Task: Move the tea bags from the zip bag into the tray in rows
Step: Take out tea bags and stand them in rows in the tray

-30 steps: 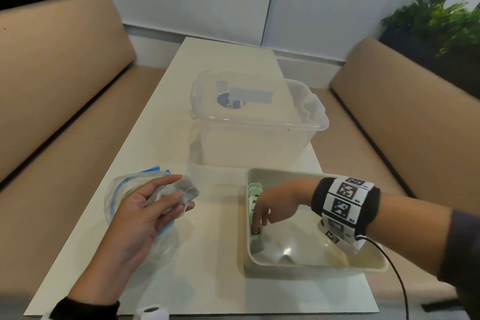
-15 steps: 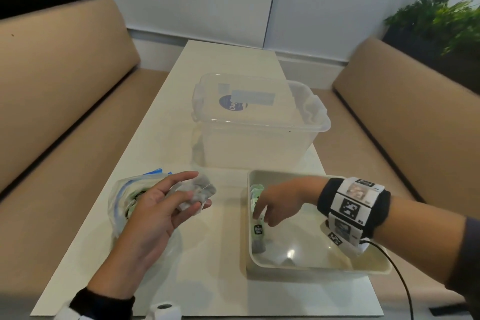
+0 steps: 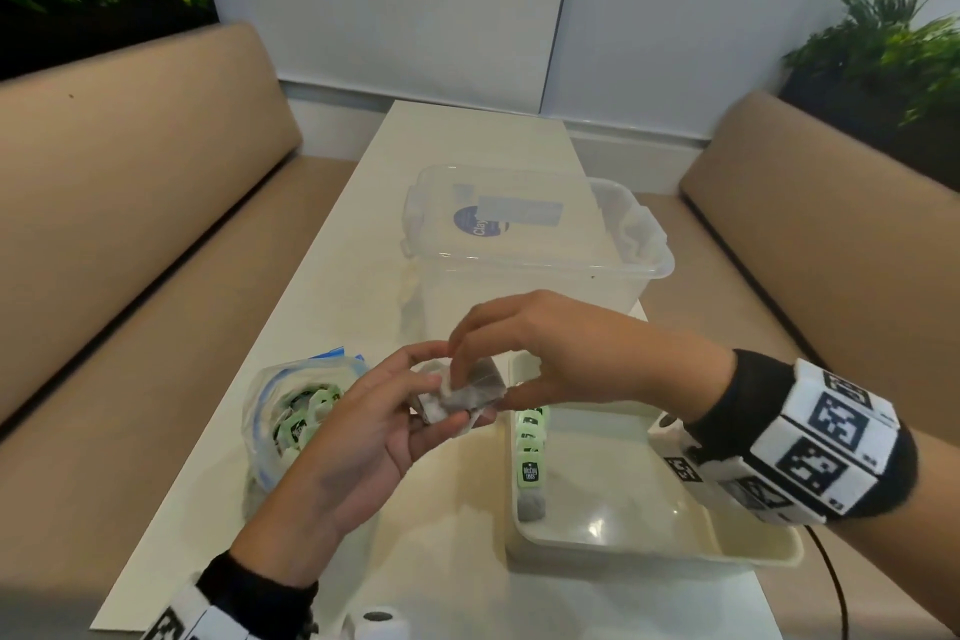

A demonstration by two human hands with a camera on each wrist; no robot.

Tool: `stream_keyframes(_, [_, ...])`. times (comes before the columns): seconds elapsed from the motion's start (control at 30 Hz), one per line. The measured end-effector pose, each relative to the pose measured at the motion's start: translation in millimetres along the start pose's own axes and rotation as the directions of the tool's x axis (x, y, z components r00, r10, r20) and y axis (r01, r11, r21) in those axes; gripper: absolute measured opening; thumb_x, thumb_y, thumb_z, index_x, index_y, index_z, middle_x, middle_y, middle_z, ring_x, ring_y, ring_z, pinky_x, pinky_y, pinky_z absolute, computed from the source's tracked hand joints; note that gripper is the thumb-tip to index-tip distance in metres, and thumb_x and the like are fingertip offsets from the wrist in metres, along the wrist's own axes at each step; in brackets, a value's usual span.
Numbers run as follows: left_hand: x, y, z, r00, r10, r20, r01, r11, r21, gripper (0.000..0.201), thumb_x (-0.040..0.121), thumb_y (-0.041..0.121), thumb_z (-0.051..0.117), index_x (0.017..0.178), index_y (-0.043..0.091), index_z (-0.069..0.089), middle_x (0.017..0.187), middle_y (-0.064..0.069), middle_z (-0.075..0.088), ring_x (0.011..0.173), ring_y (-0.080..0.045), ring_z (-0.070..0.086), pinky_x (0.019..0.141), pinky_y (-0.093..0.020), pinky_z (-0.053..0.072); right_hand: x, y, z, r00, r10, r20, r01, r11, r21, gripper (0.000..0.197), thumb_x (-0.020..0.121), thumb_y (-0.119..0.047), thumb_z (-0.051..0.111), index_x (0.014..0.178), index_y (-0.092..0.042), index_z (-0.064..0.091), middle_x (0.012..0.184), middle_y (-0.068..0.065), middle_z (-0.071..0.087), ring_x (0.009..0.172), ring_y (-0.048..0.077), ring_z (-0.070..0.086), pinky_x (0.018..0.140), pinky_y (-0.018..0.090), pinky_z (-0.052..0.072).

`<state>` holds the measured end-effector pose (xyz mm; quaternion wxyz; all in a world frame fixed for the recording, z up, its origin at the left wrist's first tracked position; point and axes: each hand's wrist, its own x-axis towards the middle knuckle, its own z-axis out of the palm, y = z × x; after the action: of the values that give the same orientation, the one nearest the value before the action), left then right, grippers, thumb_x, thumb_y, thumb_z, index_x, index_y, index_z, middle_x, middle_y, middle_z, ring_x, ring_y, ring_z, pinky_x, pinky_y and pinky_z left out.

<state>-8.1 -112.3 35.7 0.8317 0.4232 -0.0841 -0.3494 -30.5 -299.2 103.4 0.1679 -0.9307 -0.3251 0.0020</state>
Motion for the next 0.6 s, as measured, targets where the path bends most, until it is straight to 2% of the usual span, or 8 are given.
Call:
stream_keyframes(0.13, [-2.2,1.6,-4.5,0.998,-0.052,0.018,0.053,0.998,-0.034,0.036,0.068,0.004,0.062,0.103,0.004,0.063,0.104,-0.022,0.068,0.083,-0.047,0.067,0.057,-0.026,0.059,-3.2,3.9,5.0,0.993,-0.019,-0.118,0.010,0.997,-0.073,0.017,0.081,-0.026,0.072,0.097,-0.022,0.073,0.099,-0.005,0.064,0.087,0.007,0.052,0.076,0.015,0.041])
stream_keyframes(0.23, [-4.2,3.1,-6.4,0.999,-0.045,0.014,0.045,0.998,-0.035,0.042,0.060,0.024,0.072,0.096,0.004,0.069,0.105,-0.019,0.067,0.085,-0.046,0.067,0.060,-0.027,0.059,-7.0,5.4,9.4,0.976,0.058,-0.209,-0.046,0.997,0.062,0.016,0.082,-0.029,0.070,0.095,-0.023,0.074,0.088,-0.009,0.064,0.079,0.003,0.051,0.070,0.014,0.043])
stream_keyframes(0.3, [-5.8,3.7,-6.9,1.000,-0.025,-0.003,0.024,0.999,-0.033,0.042,0.057,0.030,0.074,0.092,0.005,0.073,0.101,-0.018,0.069,0.083,-0.044,0.068,0.060,-0.027,0.059,-9.8,5.6,11.8,0.955,0.184,-0.231,-0.135,0.968,0.211,0.011,0.084,-0.026,0.070,0.094,-0.024,0.071,0.083,-0.014,0.065,0.077,0.006,0.057,0.067,0.021,0.047])
stream_keyframes(0.4, [-7.4,2.6,-7.4,0.998,0.039,-0.045,-0.035,0.996,0.084,0.053,0.054,0.030,0.078,0.101,0.008,0.069,0.098,-0.014,0.071,0.085,-0.041,0.069,0.064,-0.025,0.058,-12.1,8.0,13.2,0.920,0.347,-0.180,-0.231,0.854,0.467,0.009,0.085,-0.021,0.068,0.090,-0.026,0.064,0.083,-0.008,0.069,0.077,0.011,0.063,0.069,0.031,0.050])
stream_keyframes(0.47, [-6.8,-0.1,-4.5,0.993,0.097,-0.071,-0.080,0.973,0.218,0.051,0.055,0.027,0.083,0.102,0.014,0.069,0.097,-0.011,0.072,0.084,-0.038,0.071,0.066,-0.023,0.057,-11.6,8.1,12.1,0.914,0.390,-0.107,-0.250,0.753,0.609,0.013,0.083,-0.020,0.069,0.086,-0.029,0.060,0.089,0.002,0.072,0.079,0.027,0.065,0.072,0.040,0.050])
stream_keyframes(0.5, [-6.0,-1.4,-1.8,0.989,0.129,-0.079,-0.103,0.956,0.274,0.046,0.058,0.024,0.086,0.100,0.016,0.070,0.093,-0.009,0.072,0.082,-0.036,0.071,0.066,-0.023,0.056,-11.5,7.7,11.1,0.916,0.393,-0.074,-0.251,0.710,0.658,0.016,0.082,-0.017,0.070,0.085,-0.027,0.058,0.090,0.006,0.072,0.078,0.032,0.064,0.072,0.041,0.051])
stream_keyframes(0.53, [-5.0,-2.5,1.3,0.983,0.162,-0.086,-0.128,0.940,0.315,0.041,0.061,0.021,0.088,0.097,0.016,0.071,0.090,-0.009,0.072,0.080,-0.035,0.072,0.065,-0.022,0.055,-11.1,6.5,10.3,0.920,0.388,-0.052,-0.248,0.681,0.689,0.018,0.082,-0.013,0.071,0.086,-0.023,0.057,0.089,0.006,0.072,0.076,0.029,0.064,0.072,0.039,0.051])
stream_keyframes(0.6, [-3.5,-3.5,7.7,0.973,0.217,-0.082,-0.174,0.917,0.359,0.031,0.062,0.022,0.080,0.092,0.016,0.072,0.084,-0.009,0.071,0.076,-0.032,0.072,0.063,-0.022,0.055,-9.8,3.4,9.0,0.924,0.381,-0.043,-0.246,0.675,0.695,0.022,0.079,-0.007,0.073,0.089,-0.014,0.055,0.086,0.000,0.070,0.073,0.019,0.067,0.070,0.031,0.054])
